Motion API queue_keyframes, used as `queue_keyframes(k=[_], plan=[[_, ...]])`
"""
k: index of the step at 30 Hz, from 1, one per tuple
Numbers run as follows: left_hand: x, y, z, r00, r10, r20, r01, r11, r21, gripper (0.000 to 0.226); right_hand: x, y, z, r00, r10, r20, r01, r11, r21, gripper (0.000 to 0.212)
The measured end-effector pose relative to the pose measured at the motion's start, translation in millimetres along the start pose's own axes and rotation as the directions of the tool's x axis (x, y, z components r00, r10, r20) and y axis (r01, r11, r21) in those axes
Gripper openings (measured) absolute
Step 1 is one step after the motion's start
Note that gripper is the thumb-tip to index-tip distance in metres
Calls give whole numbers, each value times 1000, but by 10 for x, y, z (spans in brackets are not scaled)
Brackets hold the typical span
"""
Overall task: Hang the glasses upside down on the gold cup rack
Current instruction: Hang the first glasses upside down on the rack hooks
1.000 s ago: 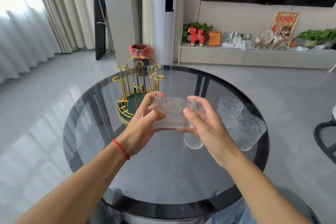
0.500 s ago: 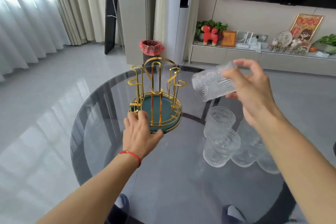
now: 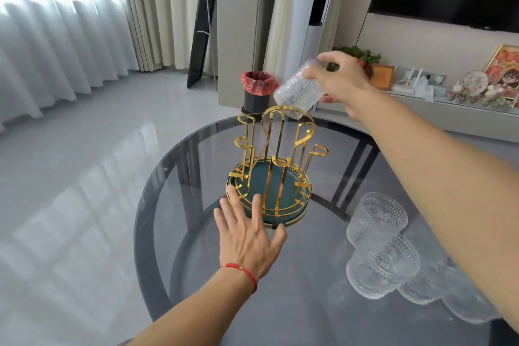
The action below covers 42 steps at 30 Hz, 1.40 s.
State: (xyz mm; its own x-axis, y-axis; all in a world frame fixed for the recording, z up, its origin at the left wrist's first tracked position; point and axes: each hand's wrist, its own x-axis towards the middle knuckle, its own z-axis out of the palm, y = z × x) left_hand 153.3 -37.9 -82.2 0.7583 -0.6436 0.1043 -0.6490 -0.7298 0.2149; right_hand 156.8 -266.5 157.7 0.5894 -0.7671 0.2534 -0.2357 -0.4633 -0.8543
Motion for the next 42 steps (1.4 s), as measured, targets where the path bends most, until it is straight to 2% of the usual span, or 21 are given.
queue_keyframes(k=[3,5,7,11,14,19,23,28,30,32,34,38,40,42], plan=[[1,-2,10,1000,5,4,-5,1000,-10,87,124,4,174,988,18,155,2,992,-128,75],[9,-4,12,1000,8,4,-8,1000,-19,85,184,29,253,959,42,279,0,989,-149,78],[15,-9,17,1000,15,3,-15,999,-28,84,223,64,301,909,75,410,-6,986,-167,78],[-1,-8,38,1000,15,-2,-15,1000,-25,86,262,165,342,759,145,634,0,975,-224,75],[0,4,57,1000,13,-1,-13,1000,-17,87,273,230,381,698,124,705,44,976,-214,75],[5,7,83,1000,16,-1,-16,1000,-9,88,304,251,427,650,131,748,12,983,-182,77],[10,9,82,1000,7,9,-7,1000,-4,89,314,256,403,625,147,767,-24,985,-169,64],[11,7,-20,999,6,50,-7,1000,25,88,261,280,367,655,126,745,-10,987,-159,66],[10,-7,-92,998,8,65,-12,999,52,86,190,297,332,740,102,665,-23,992,-127,56],[-16,-2,-194,996,13,83,-18,998,58,84,61,327,207,870,65,490,-10,994,-113,40],[-68,10,-320,997,25,72,-29,999,45,82,-139,380,3,952,26,306,11,993,-118,32],[-211,92,-578,991,101,-84,-102,995,-3,63,-806,557,-481,995,-45,85,61,981,-187,20],[-276,164,-677,954,210,-214,-240,963,-122,44,-1224,642,-704,996,-67,62,82,956,-281,18],[-352,276,-723,899,334,-283,-406,878,-254,30,-1645,737,-901,996,-77,55,92,920,-381,16]])
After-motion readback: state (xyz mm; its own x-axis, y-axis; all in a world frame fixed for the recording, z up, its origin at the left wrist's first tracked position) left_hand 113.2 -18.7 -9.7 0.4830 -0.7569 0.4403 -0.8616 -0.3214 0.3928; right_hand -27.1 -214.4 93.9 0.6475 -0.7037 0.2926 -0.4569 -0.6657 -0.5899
